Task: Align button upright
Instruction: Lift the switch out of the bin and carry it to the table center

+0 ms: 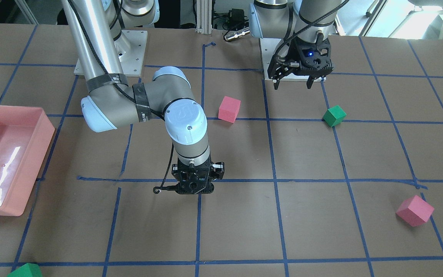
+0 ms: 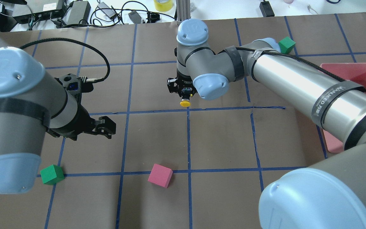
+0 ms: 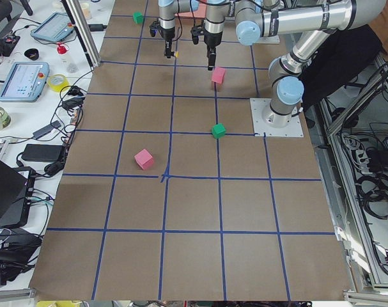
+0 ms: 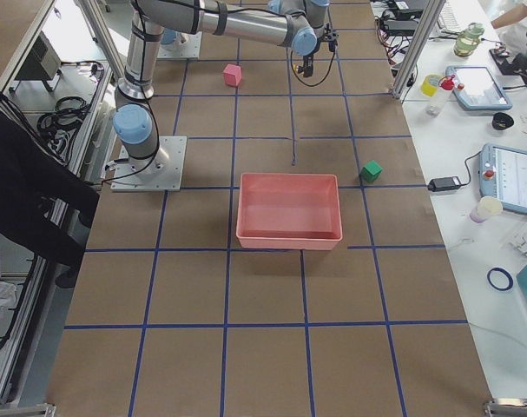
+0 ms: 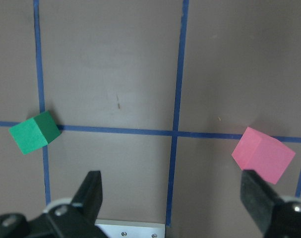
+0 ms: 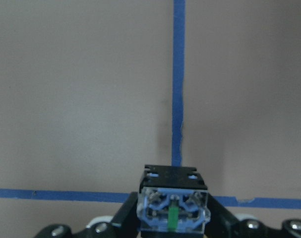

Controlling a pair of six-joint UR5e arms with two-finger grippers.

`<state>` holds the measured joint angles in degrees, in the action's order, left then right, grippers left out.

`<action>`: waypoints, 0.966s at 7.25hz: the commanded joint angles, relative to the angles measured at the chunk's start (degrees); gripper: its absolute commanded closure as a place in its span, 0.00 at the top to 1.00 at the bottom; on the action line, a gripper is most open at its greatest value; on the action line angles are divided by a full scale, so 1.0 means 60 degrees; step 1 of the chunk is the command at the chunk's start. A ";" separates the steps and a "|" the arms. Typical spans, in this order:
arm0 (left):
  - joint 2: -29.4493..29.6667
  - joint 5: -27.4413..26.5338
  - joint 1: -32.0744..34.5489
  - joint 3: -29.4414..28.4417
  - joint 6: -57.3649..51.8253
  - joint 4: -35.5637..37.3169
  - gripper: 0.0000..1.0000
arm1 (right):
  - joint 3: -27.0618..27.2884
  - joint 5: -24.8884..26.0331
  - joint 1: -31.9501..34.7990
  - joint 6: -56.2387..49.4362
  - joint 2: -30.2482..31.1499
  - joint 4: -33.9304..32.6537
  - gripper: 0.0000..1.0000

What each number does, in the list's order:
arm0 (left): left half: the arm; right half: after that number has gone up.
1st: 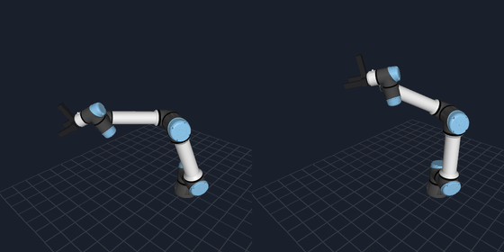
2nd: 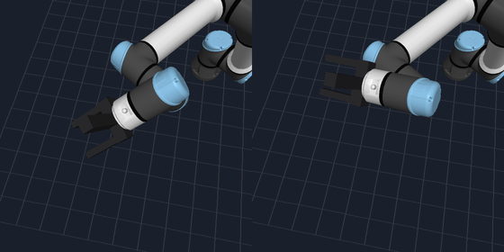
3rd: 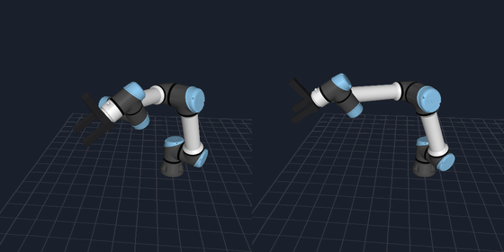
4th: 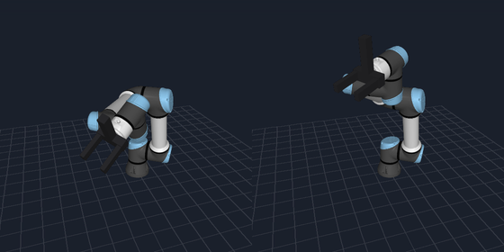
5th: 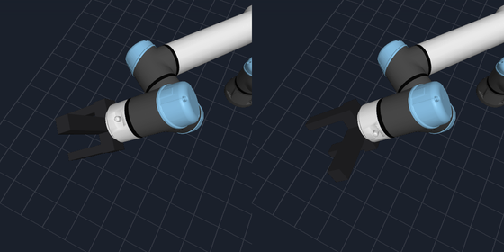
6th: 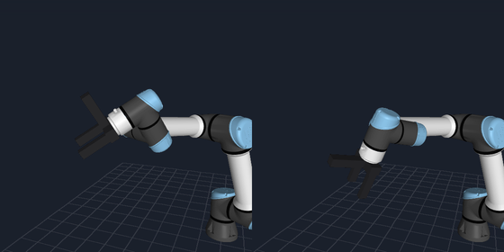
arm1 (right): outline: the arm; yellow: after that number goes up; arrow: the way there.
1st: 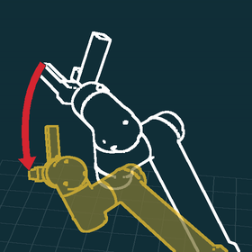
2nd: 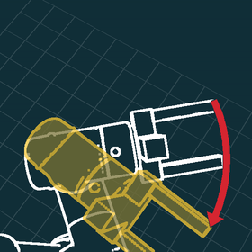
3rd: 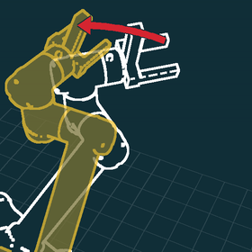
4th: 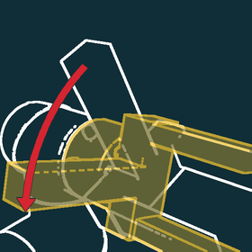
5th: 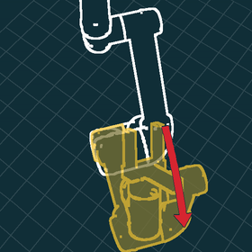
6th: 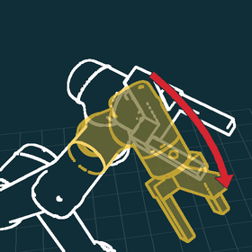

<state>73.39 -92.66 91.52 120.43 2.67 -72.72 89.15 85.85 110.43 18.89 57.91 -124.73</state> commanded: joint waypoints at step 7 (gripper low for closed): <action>0.0601 0.0078 0.0421 0.0406 -0.0122 0.1627 1.00 | 0.0609 0.0150 0.0331 -0.0394 -0.0438 -0.0803 0.85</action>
<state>76.56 -92.27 94.01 122.67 2.51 -65.71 91.61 87.02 112.41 16.38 55.05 -129.42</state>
